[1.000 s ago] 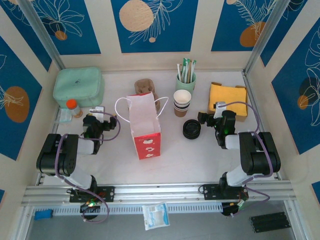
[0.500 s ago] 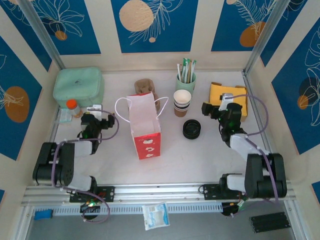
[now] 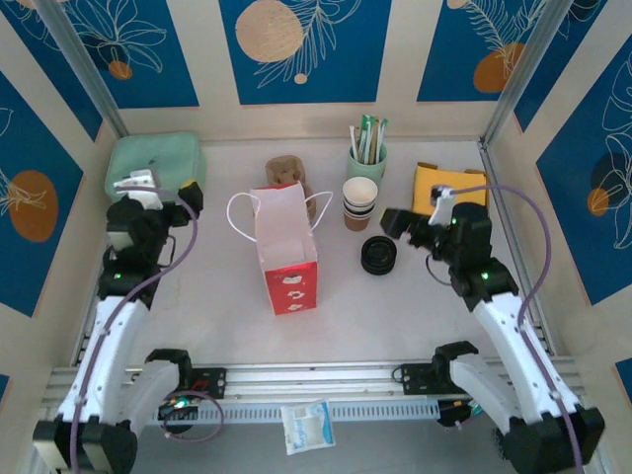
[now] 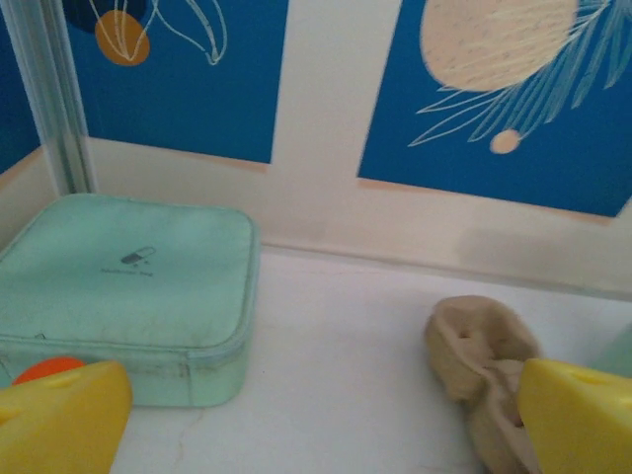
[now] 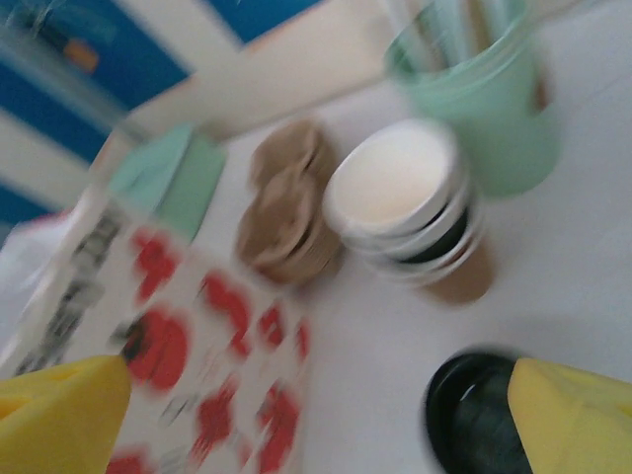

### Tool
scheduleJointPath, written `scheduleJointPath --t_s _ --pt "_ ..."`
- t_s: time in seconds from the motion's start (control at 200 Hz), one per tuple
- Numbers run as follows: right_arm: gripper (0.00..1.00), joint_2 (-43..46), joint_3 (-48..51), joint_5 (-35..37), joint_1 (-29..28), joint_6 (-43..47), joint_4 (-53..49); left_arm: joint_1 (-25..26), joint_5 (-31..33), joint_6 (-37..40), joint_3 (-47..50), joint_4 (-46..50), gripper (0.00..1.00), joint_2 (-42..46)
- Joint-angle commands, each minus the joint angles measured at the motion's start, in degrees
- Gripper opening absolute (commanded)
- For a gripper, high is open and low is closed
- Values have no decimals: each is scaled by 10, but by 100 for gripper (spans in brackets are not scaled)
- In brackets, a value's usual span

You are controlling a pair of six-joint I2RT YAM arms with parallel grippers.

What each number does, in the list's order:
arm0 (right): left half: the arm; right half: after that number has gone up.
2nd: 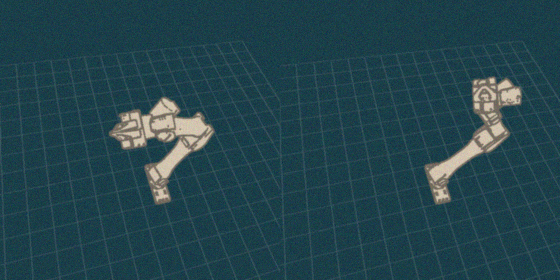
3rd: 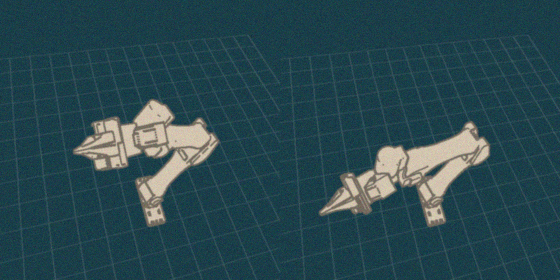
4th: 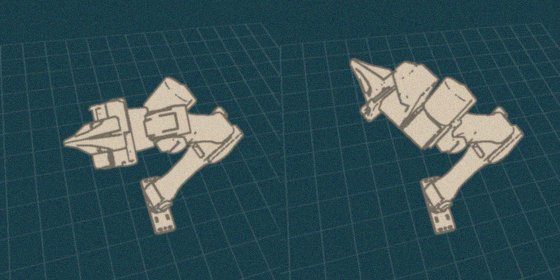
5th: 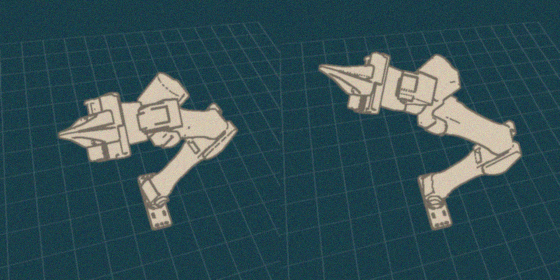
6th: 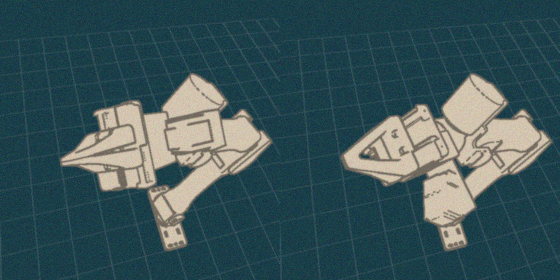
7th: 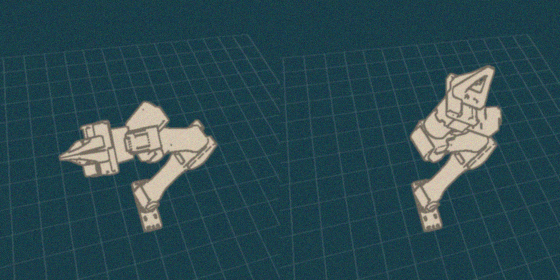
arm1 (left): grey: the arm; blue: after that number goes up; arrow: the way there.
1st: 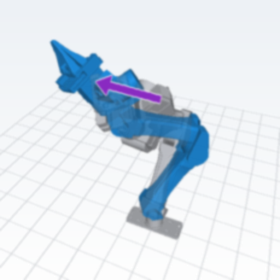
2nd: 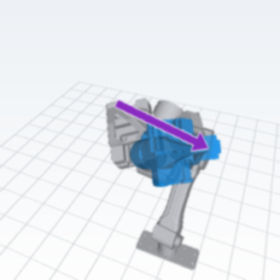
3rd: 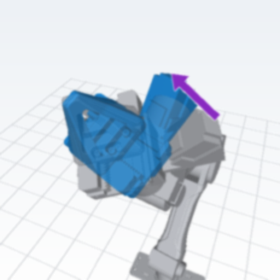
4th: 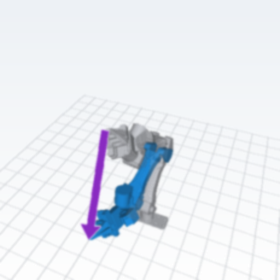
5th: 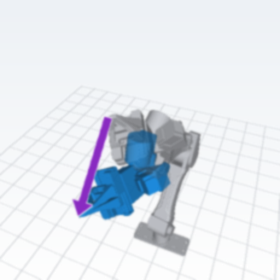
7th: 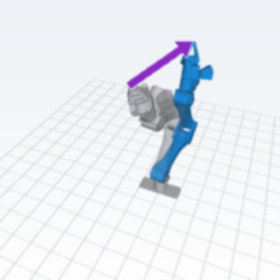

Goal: Pack the takeout coffee

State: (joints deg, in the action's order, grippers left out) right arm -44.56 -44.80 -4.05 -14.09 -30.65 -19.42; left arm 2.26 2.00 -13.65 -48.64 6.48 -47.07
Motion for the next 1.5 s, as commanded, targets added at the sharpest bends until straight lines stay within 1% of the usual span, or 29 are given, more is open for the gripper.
scheduleJointPath --t_s 0.0,0.1,0.185,0.27,0.39,0.555,0.64,0.715,0.835,1.025,1.285,1.44,1.495 --pt "96 49 -36 2 -65 -24 -160 -1 -86 -59 -79 191 99 12" --pt "92 71 -41 9 -126 -54 -211 0 -172 -87 -149 252 99 0" --pt "90 79 -36 27 -172 -71 -246 4 -230 -108 -187 272 100 -13" --pt "88 79 -18 43 -219 -83 -258 18 -263 -117 -219 289 100 -32" --pt "87 73 18 66 -283 -107 -249 61 -242 -96 -249 323 100 -57" --pt "87 47 54 103 -363 -136 -211 126 -175 -66 -268 364 99 -97" --pt "87 18 65 117 -393 -140 -184 155 -147 -52 -273 382 98 -119" --pt "87 -10 68 126 -415 -141 -158 168 -137 -49 -272 389 96 -133" --pt "88 -50 74 140 -434 -140 -129 176 -131 -50 -268 387 95 -140" --pt "88 -85 81 139 -436 -131 -90 180 -128 -53 -269 382 94 -142" --pt "88 -113 91 138 -436 -124 -59 180 -145 -62 -271 373 80 -157" --pt "89 -119 94 142 -436 -125 -51 182 -150 -64 -271 365 79 -161" --pt "89 -122 94 143 -435 -124 -49 182 -150 -65 -271 362 76 -163"
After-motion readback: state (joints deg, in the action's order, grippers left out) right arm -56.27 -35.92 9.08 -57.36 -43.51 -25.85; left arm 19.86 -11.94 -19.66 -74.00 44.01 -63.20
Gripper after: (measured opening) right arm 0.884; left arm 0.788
